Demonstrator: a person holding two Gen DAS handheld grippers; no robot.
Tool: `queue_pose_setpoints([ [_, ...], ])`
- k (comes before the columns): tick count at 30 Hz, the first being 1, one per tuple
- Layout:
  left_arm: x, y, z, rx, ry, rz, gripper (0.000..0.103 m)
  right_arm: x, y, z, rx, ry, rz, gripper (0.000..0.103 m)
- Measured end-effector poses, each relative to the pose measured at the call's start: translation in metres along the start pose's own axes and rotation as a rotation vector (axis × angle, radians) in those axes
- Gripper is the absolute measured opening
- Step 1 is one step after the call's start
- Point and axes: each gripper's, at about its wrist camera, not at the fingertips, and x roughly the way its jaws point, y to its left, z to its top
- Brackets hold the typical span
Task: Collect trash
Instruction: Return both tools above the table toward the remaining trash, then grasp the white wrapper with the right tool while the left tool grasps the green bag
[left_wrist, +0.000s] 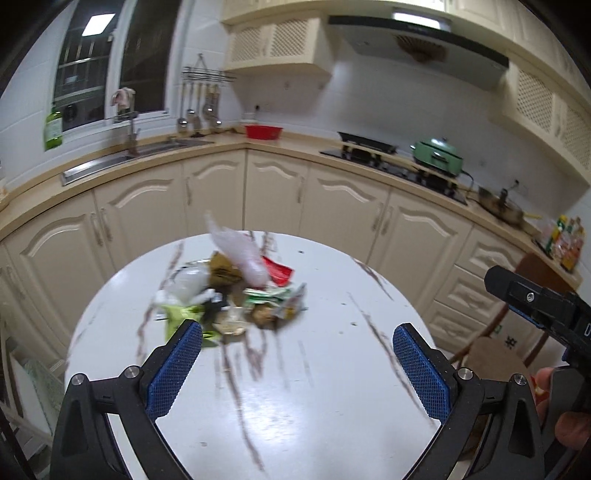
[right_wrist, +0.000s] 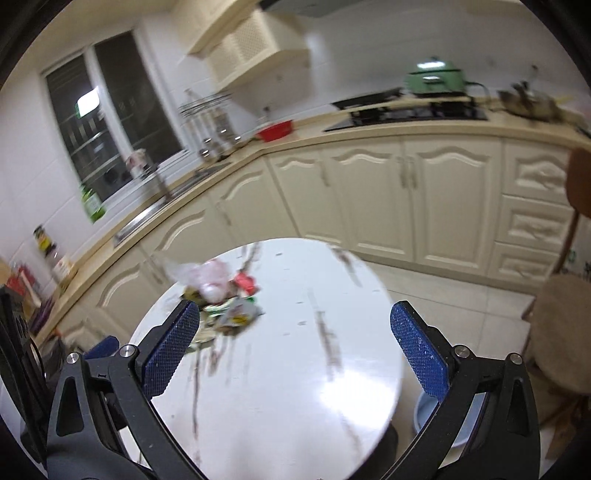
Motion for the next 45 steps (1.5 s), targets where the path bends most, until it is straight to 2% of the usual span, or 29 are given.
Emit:
queue_pose_setpoints([
  [7, -0.045, 0.026, -0.018, -0.05, -0.031, 0.075, 0.102, 0.012, 0.056, -0.007, -0.098, 0.029, 0.063, 0.103],
  [11, -0.059, 0.03, -0.018, -0.053, -0.049, 0.117, 0.102, 0.012, 0.08, -0.011, -0.161, 0.026, 0.064, 0.103],
  [18, -0.061, 0.033, -0.012, -0.08, -0.054, 0.182, 0.102, 0.015, 0.121, -0.024, -0.302, 0.016, 0.018, 0.103],
  [21, -0.055, 0.035, -0.011, -0.09, -0.038, 0.194, 0.102, 0.024, 0.128, -0.029, -0.328, 0.036, 0.026, 0.103],
  [28, -0.007, 0.045, 0.0, -0.113, 0.05, 0.197, 0.102, 0.066, 0.123, -0.033, -0.367, 0.115, -0.005, 0.103],
  [36, 0.081, 0.071, 0.015, -0.126, 0.186, 0.202, 0.102, 0.151, 0.096, -0.041, -0.395, 0.274, -0.049, 0.103],
  [42, 0.145, 0.083, 0.027, -0.142, 0.274, 0.199, 0.1, 0.197, 0.085, -0.049, -0.417, 0.35, -0.063, 0.103],
  [45, 0.17, 0.093, 0.037, -0.163, 0.293, 0.199, 0.1, 0.211, 0.079, -0.051, -0.413, 0.367, -0.069, 0.103],
])
